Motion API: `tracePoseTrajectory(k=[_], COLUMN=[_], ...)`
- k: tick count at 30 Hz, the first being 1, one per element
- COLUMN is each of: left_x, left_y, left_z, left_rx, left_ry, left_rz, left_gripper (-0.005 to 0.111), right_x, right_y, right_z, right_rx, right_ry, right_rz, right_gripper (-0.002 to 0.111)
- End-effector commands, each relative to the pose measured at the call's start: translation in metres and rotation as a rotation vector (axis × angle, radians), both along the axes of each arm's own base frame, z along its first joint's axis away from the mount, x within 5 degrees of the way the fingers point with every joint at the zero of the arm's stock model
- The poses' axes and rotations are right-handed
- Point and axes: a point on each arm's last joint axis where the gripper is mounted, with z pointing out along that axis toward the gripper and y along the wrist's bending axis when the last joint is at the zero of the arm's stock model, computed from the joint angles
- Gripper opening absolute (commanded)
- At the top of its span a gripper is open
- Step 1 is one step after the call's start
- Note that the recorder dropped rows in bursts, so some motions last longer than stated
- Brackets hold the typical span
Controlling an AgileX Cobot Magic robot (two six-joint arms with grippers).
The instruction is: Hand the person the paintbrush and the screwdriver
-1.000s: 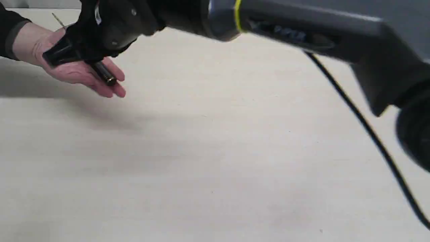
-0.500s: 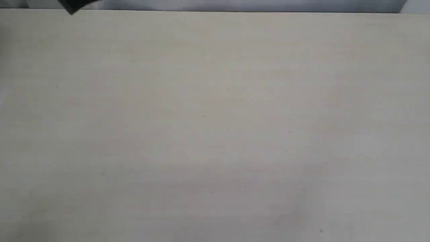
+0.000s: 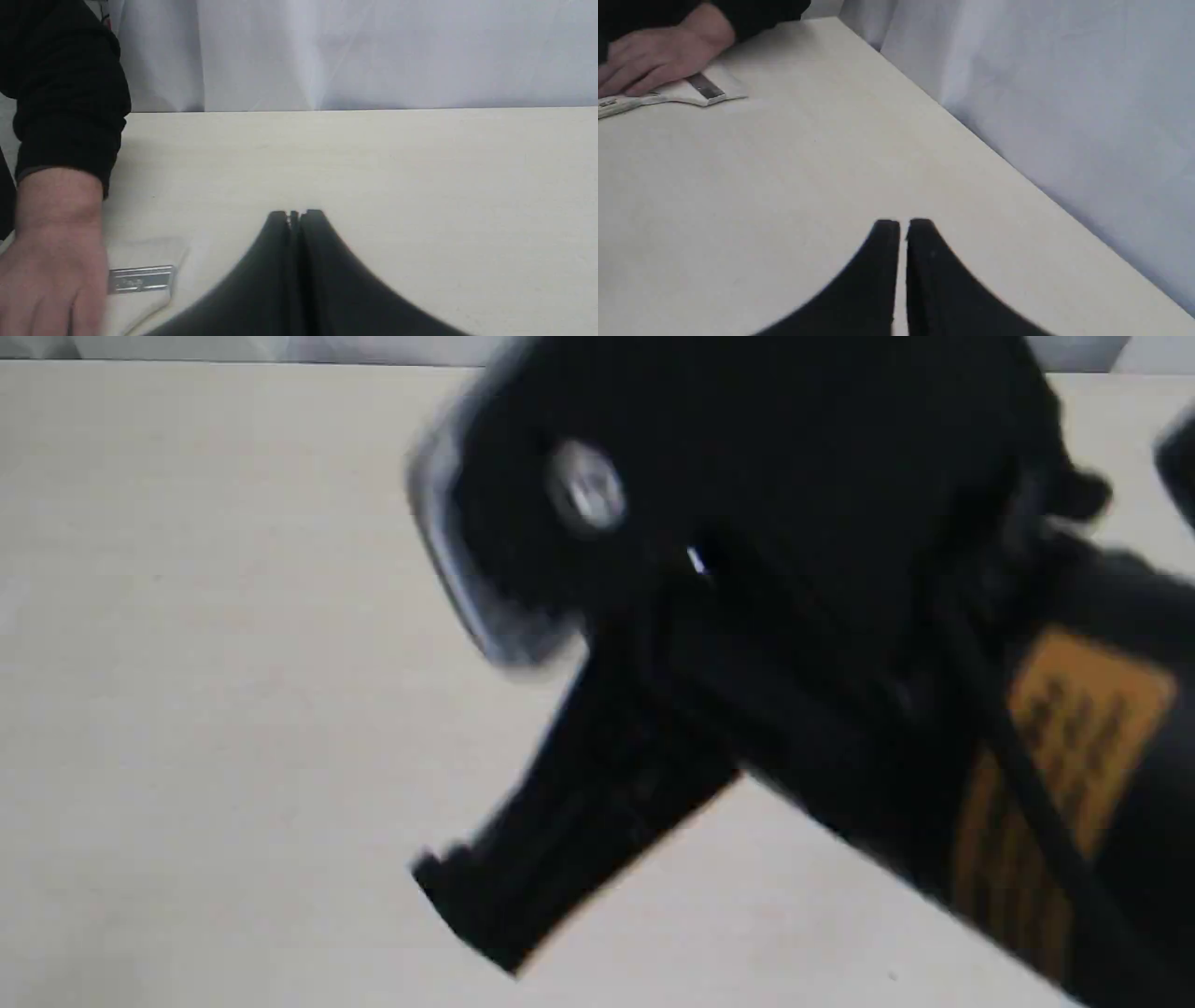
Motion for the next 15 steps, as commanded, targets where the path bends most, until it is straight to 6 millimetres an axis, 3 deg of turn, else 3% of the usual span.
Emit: tracePoseTrajectory(k=[1, 4, 9, 15], left_x=[0.0, 0.0, 0.0, 0.0], left_y=[-0.001, -0.001, -0.001, -0.001], left_z=[0.0, 0.0, 0.0, 0.0], left_rx=[-0.004, -0.004, -0.004, -0.004], left_ry=[-0.007, -0.007, -0.007, -0.007], left_rz=[-0.009, -0.009, -0.009, -0.009], left_gripper=[0.0, 0.0, 0.0, 0.0], right_x=[-0.012, -0.015, -0.014, -0.003], right_y=[-0.013, -0.021, -0.026, -0.044], right_z=[-0.021, -0.036, -0.042, -0.04], right_rx=[-0.024, -0.098, -0.133, -0.061], right_ry=[0.013, 0.007, -0.008, 0.018], right_rz=[0.027, 0.052, 0.028, -0.246], right_gripper=[0.004, 0.004, 0.004, 0.004])
